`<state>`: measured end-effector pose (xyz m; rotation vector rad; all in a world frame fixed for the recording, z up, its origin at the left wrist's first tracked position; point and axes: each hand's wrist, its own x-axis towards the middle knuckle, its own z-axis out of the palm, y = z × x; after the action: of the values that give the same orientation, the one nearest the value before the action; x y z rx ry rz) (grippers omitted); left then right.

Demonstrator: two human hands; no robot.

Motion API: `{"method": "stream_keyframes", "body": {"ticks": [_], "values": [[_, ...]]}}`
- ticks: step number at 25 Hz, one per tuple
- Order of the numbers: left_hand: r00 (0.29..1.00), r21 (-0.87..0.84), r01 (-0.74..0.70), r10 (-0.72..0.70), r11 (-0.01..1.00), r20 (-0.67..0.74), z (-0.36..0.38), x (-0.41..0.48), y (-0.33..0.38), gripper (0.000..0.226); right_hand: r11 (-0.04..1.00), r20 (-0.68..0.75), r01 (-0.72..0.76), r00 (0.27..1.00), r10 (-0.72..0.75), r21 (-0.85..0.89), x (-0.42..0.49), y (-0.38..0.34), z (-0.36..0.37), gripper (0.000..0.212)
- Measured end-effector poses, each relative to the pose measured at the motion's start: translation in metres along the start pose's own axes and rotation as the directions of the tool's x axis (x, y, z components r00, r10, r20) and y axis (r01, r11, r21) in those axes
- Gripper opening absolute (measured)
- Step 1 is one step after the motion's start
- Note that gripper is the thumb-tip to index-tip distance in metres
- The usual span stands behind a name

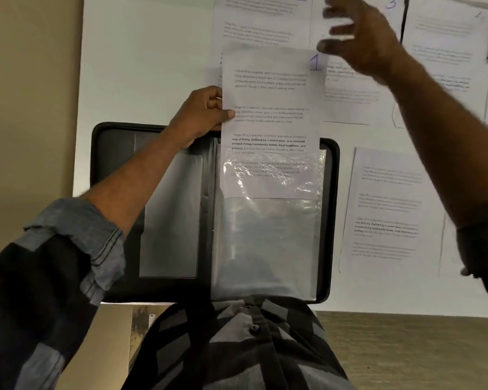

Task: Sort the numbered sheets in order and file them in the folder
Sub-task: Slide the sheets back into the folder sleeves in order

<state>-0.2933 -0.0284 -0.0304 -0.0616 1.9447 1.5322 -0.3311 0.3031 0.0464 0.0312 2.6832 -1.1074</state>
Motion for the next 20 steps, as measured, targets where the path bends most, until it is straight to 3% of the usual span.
{"method": "stream_keyframes", "body": {"ticks": [2, 4, 6, 8, 10, 13, 16, 20], "values": [[0.999, -0.014, -0.026, 0.025, 1.000, -0.025, 0.001, -0.007, -0.003, 0.035, 0.967, 0.232, 0.147, 0.968, -0.098, -0.208, 0.030, -0.034, 0.005, 0.060], [0.996, -0.014, -0.061, 0.060, 0.998, -0.064, 0.001, -0.011, -0.005, 0.036, 0.888, 0.458, 0.271, 0.885, -0.078, -0.371, 0.049, -0.059, 0.022, 0.050], [0.974, 0.069, -0.133, 0.143, 0.989, -0.175, 0.003, -0.018, -0.011, 0.040, 0.832, 0.541, 0.322, 0.841, -0.032, -0.451, 0.057, -0.068, 0.041, 0.036], [0.915, 0.157, -0.189, 0.232, 0.969, -0.331, 0.006, -0.037, -0.020, 0.046, 0.835, 0.574, 0.308, 0.819, 0.012, -0.456, 0.061, -0.071, 0.055, 0.029], [0.881, 0.263, -0.194, 0.286, 0.945, -0.378, 0.018, -0.069, -0.032, 0.046, 0.859, 0.615, 0.256, 0.784, 0.083, -0.443, 0.061, -0.067, 0.059, 0.025], [0.909, 0.461, -0.246, 0.368, 0.853, -0.196, 0.049, -0.125, -0.059, 0.049, 0.921, 0.687, 0.130, 0.705, 0.175, -0.367, 0.054, -0.056, 0.066, 0.019], [0.900, 0.643, -0.348, 0.435, 0.683, 0.024, 0.078, -0.156, -0.095, 0.061, 0.962, 0.749, 0.000, 0.628, 0.212, -0.273, 0.043, -0.052, 0.080, 0.020], [0.895, 0.747, -0.375, 0.424, 0.549, 0.138, 0.094, -0.163, -0.116, 0.070, 0.963, 0.808, -0.109, 0.526, 0.267, -0.247, 0.026, -0.046, 0.096, 0.023]]}}
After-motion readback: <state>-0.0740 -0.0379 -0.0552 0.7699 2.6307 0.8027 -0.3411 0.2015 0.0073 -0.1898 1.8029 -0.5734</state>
